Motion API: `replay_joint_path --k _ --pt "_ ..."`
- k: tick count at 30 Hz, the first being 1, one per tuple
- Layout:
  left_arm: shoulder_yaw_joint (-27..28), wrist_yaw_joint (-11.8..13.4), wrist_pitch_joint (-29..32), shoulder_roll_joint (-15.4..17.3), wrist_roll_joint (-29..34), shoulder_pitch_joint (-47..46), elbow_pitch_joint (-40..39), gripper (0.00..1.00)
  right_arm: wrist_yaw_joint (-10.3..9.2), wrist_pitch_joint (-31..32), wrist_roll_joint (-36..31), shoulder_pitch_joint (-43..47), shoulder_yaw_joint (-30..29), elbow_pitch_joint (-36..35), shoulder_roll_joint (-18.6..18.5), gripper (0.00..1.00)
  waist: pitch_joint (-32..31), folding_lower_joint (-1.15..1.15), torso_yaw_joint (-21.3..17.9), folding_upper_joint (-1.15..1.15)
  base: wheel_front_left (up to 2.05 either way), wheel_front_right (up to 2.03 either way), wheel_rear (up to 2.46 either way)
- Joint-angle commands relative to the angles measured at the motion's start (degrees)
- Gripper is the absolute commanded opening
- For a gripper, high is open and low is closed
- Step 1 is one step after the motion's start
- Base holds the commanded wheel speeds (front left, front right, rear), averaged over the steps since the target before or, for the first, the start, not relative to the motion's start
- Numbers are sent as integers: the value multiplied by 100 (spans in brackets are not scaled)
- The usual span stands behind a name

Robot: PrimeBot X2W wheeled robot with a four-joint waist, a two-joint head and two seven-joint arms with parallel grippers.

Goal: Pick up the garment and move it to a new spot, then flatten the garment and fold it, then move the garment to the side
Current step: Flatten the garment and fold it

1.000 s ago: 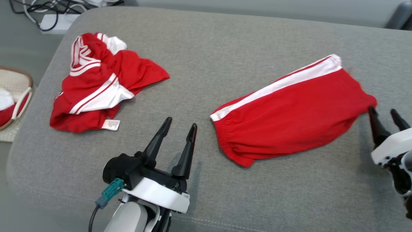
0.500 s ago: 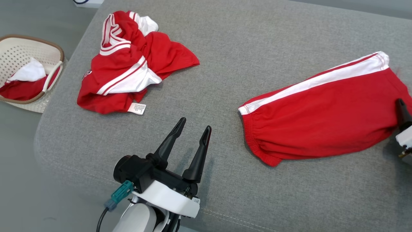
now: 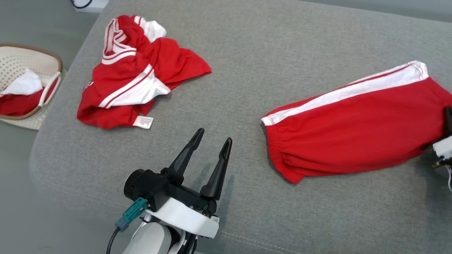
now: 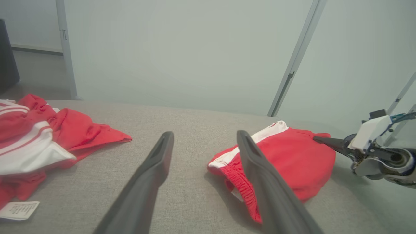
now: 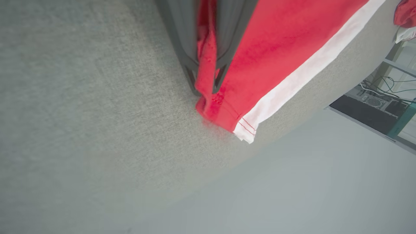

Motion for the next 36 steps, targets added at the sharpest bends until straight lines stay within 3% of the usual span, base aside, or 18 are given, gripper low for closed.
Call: replay_joint_path --k 1,10,16,22,29,31,32,33,36 --pt "224 -34 -50 26 34 -121 -160 100 19 -195 156 299 27 -211 -26 0 -65 0 -131 0 0 0 0" --pt "302 -42 -50 26 79 -65 -202 100 19 -491 315 923 -412 -760 94 0 -159 0 -603 0 0 0 0" --pt "366 -16 -50 26 116 -46 -239 100 19 -496 -283 1392 -1274 -1293 274 0 -201 0 -931 0 0 0 0" --pt "401 6 -50 26 84 5 -240 100 19 -497 -1078 1896 -2031 -1470 697 0 -308 0 -1147 0 0 0 0" --pt "362 10 -50 26 42 47 -249 100 19 -498 -1498 2071 -2380 -1320 1106 0 -397 0 -1302 0 0 0 0" --pt "339 7 -50 26 30 42 -252 100 19 -498 -1530 2076 -2407 -1259 1117 46 -408 0 -1316 0 0 0 0" --pt "332 10 -50 26 31 36 -256 100 19 -498 -1543 2087 -2413 -1247 1119 95 -415 0 -1322 0 0 0 0" --pt "336 28 -50 26 31 29 -270 100 19 -498 -1634 2117 -2456 -1300 1088 100 -419 0 -1341 0 0 0 0" --pt "392 46 -50 26 40 48 -301 100 19 -498 -2011 2235 -2468 -1529 1017 100 -435 0 -1399 0 0 0 0"
